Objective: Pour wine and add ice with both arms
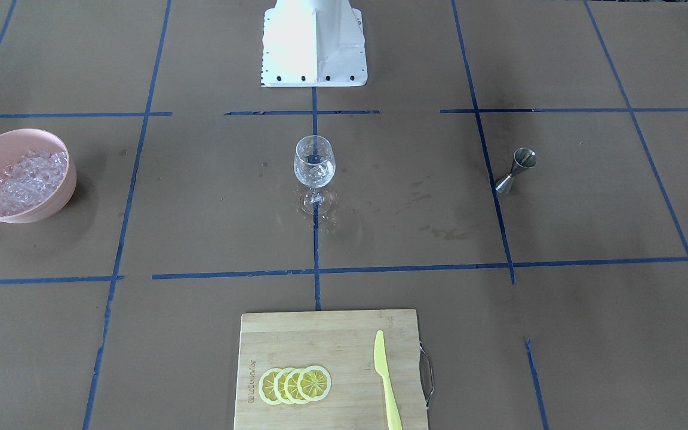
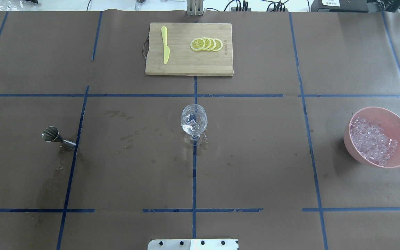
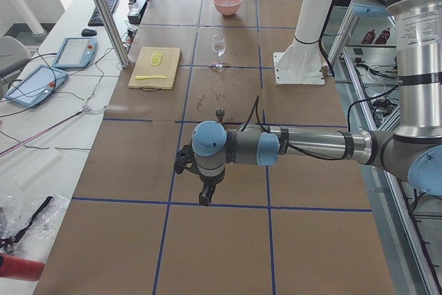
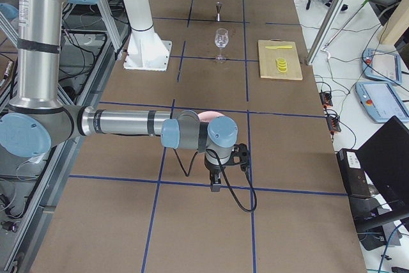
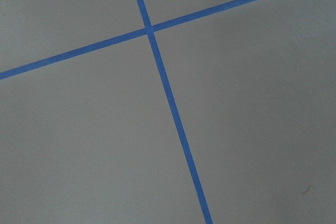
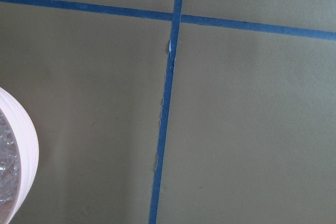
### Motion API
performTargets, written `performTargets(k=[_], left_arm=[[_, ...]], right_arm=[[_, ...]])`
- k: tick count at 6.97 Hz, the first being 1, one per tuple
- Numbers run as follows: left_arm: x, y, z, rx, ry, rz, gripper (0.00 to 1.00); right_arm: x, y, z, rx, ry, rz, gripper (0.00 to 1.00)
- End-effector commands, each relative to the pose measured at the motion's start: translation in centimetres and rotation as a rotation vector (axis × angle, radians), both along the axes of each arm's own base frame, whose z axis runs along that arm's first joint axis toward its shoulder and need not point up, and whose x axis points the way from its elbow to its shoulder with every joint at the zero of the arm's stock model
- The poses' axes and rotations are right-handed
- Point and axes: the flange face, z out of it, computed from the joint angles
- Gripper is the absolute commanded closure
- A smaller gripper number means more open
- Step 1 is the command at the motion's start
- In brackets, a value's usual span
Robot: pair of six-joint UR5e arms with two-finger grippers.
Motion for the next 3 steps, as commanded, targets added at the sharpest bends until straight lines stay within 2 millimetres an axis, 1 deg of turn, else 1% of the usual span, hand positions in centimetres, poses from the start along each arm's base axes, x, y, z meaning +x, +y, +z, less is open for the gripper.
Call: performTargets(k=[1, 3], left_arm=[[-0.05, 0.15, 0.16, -0.003, -0.002, -0.001, 0.0], [-0.04, 0.27, 0.67, -0.014, 0.0, -0.001, 0.0]], right_arm=[[-0.06, -0.15, -0.04, -0.001, -0.008, 0.001, 0.0], [-0.06, -0.14, 0.03, -0.002, -0.008, 0.001, 0.0]])
